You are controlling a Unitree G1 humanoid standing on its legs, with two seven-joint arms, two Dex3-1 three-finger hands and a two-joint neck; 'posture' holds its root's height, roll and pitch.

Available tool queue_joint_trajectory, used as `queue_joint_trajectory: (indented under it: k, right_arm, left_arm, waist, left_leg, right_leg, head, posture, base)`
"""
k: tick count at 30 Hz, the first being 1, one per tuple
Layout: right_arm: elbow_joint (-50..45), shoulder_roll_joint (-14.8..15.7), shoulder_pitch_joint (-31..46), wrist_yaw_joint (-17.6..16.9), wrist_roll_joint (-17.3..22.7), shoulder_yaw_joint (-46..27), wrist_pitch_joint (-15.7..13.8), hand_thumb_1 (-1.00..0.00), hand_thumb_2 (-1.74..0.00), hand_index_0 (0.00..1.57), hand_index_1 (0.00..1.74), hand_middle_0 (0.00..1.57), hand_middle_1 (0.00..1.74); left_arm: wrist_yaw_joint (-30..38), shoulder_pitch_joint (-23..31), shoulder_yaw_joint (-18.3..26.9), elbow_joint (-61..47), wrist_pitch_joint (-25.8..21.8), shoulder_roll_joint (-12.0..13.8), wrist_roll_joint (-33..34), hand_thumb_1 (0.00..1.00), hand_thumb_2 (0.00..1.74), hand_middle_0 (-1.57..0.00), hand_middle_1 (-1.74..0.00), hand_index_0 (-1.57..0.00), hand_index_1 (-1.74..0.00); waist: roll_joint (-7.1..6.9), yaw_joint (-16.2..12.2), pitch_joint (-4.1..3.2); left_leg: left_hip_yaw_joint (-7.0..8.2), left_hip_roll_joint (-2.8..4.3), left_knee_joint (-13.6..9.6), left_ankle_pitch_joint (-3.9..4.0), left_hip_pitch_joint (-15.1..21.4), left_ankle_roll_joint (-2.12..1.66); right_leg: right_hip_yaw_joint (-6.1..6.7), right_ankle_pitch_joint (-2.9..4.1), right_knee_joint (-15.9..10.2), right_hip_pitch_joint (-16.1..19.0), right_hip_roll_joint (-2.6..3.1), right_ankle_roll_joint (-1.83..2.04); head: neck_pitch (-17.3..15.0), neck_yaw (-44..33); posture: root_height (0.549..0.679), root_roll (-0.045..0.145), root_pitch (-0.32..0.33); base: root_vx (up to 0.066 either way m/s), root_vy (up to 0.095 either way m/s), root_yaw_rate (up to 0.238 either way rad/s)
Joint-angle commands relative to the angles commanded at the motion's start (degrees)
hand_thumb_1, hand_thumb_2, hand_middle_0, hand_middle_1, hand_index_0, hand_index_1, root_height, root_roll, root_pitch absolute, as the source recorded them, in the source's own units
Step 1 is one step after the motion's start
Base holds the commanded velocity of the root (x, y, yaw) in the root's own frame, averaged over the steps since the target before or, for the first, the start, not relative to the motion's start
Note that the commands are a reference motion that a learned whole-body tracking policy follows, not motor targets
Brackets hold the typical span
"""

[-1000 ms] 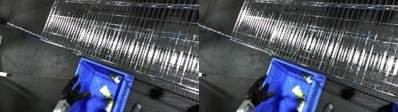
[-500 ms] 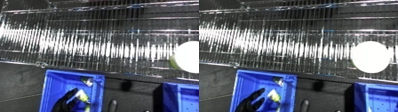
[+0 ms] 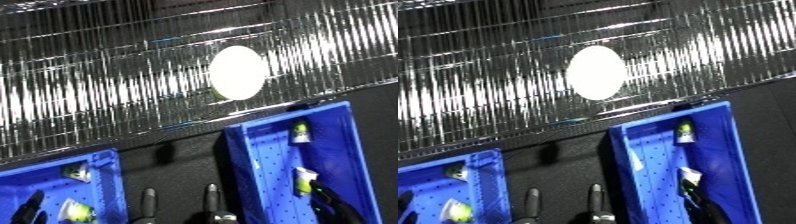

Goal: Pick up the object and place it into the box

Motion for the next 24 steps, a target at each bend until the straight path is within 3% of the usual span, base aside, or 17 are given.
queue_joint_trajectory:
  k: [5,11,16,20,24]
  right_arm:
    - [-4.31,-1.56,-0.77,4.14,-1.36,2.01,-0.51,0.0,0.0,0.0,0.0,0.0,0.0]
    - [-21.31,-4.45,1.3,12.63,0.43,6.31,5.31,0.0,0.0,0.0,0.0,0.0,0.0]
    - [-41.62,-7.8,4.35,14.4,0.55,8.6,8.87,0.0,0.0,0.0,0.0,0.0,0.0]
    - [-53.68,-10.09,4.65,15.13,3.18,7.66,8.56,0.0,0.0,0.0,0.0,0.0,0.0]
    - [-63.03,-11.26,4.46,15.58,7.19,4.17,6.01,0.0,0.0,0.0,0.0,0.0,0.0]
  left_arm:
    - [-3.31,0.31,-1.73,-1.99,2.8,0.55,-1.07,0.0,0.0,0.0,0.0,0.0,0.0]
    - [-2.16,1.48,-2.61,-5.53,4.04,2.19,-1.66,0.0,0.0,0.0,0.0,0.0,0.0]
    - [-1.13,2.54,-1.73,-6.06,3.75,3.26,-1.82,0.0,0.0,0.0,0.0,0.0,0.0]
    - [-1.01,2.85,-1.2,-4.73,3.04,3.36,-1.74,0.0,0.0,0.0,0.0,0.0,0.0]
    - [-1.18,3.08,-0.49,-3.11,2.21,3.0,-1.35,0.0,0.0,0.0,0.0,0.0,0.0]
  waist:
    - [0.21,-0.77,0.0]
    - [-0.36,-2.0,0.0]
    - [-1.43,-3.34,0.0]
    - [-2.13,-4.19,0.0]
    - [-2.46,-4.75,0.0]
  left_leg:
    - [0.48,0.14,0.36,-0.32,-0.1,0.07]
    - [0.79,0.57,0.05,-0.03,-0.44,-0.15]
    - [1.17,1.42,-0.5,0.52,-0.71,-0.55]
    - [1.58,2.13,-0.8,0.79,-0.72,-0.92]
    - [1.93,2.65,-0.83,0.76,-0.83,-1.19]
  right_leg:
    - [0.41,-0.25,0.5,-0.37,0.4,-0.23]
    - [0.9,-0.37,0.23,-0.94,0.82,-0.37]
    - [1.19,-0.48,-0.19,-1.37,1.02,-0.36]
    - [1.31,-0.65,-0.25,-1.51,1.14,-0.28]
    - [1.29,-0.82,-0.12,-1.66,1.1,-0.11]
  head:
    - [0.58,0.13]
    - [1.92,-3.69]
    - [2.39,-7.67]
    - [2.5,-10.16]
    - [3.39,-11.67]
  posture:
    - [0.641,0.041,0.028]
    - [0.641,0.043,0.04]
    - [0.642,0.044,0.051]
    - [0.642,0.044,0.055]
    - [0.641,0.044,0.057]
  base:
    - [-0.016,0.002,-0.097]
    - [-0.021,-0.004,-0.089]
    - [-0.02,0.003,-0.085]
    - [0.0,0.006,-0.066]
    - [0.011,0.011,-0.036]
